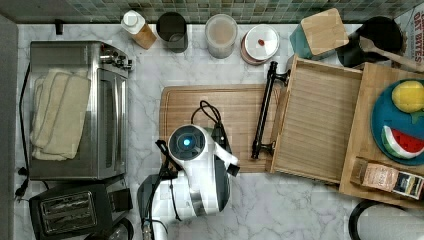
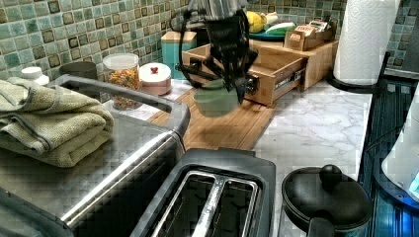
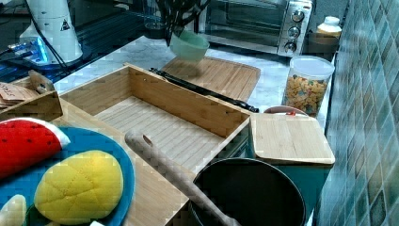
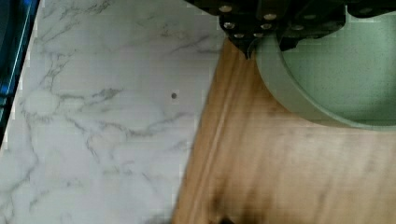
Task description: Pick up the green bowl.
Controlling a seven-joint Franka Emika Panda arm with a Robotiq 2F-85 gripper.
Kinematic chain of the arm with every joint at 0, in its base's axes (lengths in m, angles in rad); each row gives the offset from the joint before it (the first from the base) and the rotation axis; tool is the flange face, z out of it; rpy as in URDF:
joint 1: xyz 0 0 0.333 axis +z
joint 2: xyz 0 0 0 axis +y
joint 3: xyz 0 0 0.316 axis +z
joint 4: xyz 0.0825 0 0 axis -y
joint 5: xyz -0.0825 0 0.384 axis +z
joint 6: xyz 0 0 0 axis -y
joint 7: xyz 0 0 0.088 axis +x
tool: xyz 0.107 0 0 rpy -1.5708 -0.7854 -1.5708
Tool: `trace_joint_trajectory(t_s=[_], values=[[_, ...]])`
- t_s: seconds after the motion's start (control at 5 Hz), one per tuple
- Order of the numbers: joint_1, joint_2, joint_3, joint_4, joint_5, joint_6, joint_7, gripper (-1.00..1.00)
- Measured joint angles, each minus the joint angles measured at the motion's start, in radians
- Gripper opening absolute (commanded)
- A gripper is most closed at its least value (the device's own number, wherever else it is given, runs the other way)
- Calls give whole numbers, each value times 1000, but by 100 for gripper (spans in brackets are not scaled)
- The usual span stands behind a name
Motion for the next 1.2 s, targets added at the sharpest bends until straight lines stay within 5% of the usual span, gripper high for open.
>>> trace_joint_trajectory(t_s=[0.6,1.2], values=[[-27,-197,-76,152,44,-84,-74,-100],[-37,-220,-92,258,-9,-190,-74,-100]])
